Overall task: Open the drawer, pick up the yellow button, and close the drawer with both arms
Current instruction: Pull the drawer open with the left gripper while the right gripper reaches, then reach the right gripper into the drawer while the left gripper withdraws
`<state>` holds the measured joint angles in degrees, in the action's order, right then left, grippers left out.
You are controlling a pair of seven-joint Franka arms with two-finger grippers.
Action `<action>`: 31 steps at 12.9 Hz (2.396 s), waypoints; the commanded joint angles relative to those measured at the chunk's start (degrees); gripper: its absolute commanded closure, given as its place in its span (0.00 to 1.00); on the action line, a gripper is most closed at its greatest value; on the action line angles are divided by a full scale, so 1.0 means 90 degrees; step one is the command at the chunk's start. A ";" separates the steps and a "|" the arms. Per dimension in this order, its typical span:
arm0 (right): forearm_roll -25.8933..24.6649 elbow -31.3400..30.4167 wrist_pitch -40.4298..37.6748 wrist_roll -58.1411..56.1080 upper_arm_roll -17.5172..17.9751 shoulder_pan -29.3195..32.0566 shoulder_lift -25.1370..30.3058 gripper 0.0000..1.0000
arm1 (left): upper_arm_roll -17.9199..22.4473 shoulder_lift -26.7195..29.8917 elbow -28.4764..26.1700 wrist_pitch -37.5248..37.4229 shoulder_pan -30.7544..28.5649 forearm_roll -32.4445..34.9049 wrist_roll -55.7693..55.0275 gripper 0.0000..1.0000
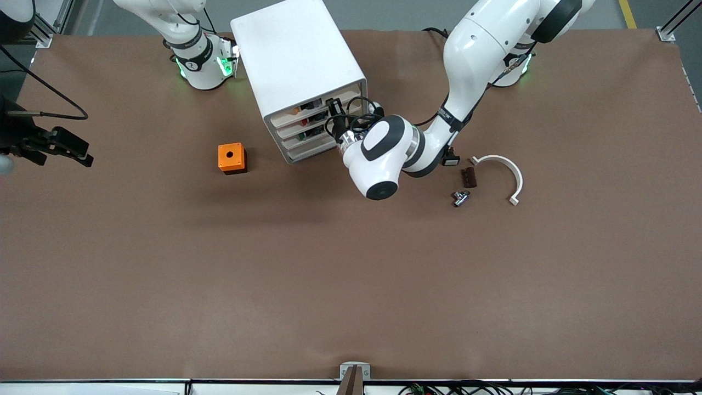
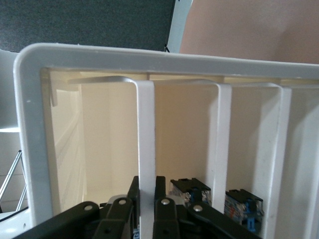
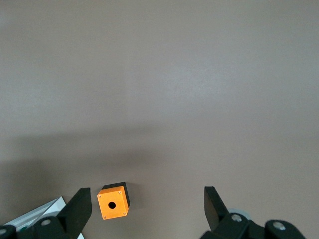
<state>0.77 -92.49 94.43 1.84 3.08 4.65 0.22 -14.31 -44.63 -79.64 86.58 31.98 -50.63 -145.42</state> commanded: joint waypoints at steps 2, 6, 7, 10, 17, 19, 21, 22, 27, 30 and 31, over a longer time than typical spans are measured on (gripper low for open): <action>-0.0047 -0.0055 -0.0004 -0.0058 -0.0001 0.0011 0.0122 0.00 | 0.0056 0.0047 0.0225 -0.0011 -0.0642 -0.0029 0.0142 1.00; -0.0124 -0.0055 0.0045 -0.0146 -0.0001 0.0050 0.0102 0.00 | 0.0076 -0.0002 0.0412 0.0028 -0.1024 -0.0019 0.0756 0.98; -0.0173 -0.0046 0.0084 -0.0146 0.0009 0.0050 0.0102 0.00 | 0.0144 -0.0012 0.0402 0.0067 -0.1034 -0.0019 0.0787 0.91; 0.0146 -0.0055 -0.0033 0.0000 -0.0049 0.0108 0.0034 0.00 | 0.0164 -0.0012 0.0402 0.0087 -0.1044 -0.0019 0.1011 0.30; 0.0549 -0.0085 -0.0307 0.4233 0.0272 -0.0603 -0.0053 0.00 | 0.0125 0.0183 0.0656 0.0019 -0.2126 0.0787 0.1508 0.01; 0.0549 -0.0104 -0.0307 0.5676 0.0283 -0.1178 -0.0229 0.00 | 0.0135 0.0281 0.0656 0.0028 -0.2332 0.1598 0.1976 0.01; 0.0549 -0.0133 -0.0287 0.7336 0.0283 -0.1851 -0.0473 0.00 | 0.0135 0.0379 0.0753 0.0028 -0.2595 0.2166 0.2415 0.01; 0.0549 -0.0143 -0.0287 0.7905 0.0283 -0.2183 -0.0542 0.00 | 0.0154 0.0476 0.0754 0.0028 -0.2742 0.2342 0.2766 0.01; 0.0959 -0.0436 0.0696 1.0259 0.0283 -0.3512 -0.0844 0.02 | 0.0154 0.0906 0.0754 0.0028 -0.2948 0.3825 0.4446 0.01; 0.0949 -0.0806 0.1556 1.1199 0.0283 -0.4099 -0.0943 0.01 | 0.0154 0.0916 0.0744 0.0028 -0.2948 0.4267 0.5539 0.01; 0.0940 -0.0933 0.1752 1.1347 0.0283 -0.4226 -0.0943 0.00 | 0.0164 0.0916 0.0744 0.0019 -0.2958 0.4345 0.5639 0.01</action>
<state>8.65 -98.38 107.22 100.81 6.28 -31.33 -8.78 -12.89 -37.23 -72.21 87.14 5.30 -13.53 -98.16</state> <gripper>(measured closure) 0.009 0.004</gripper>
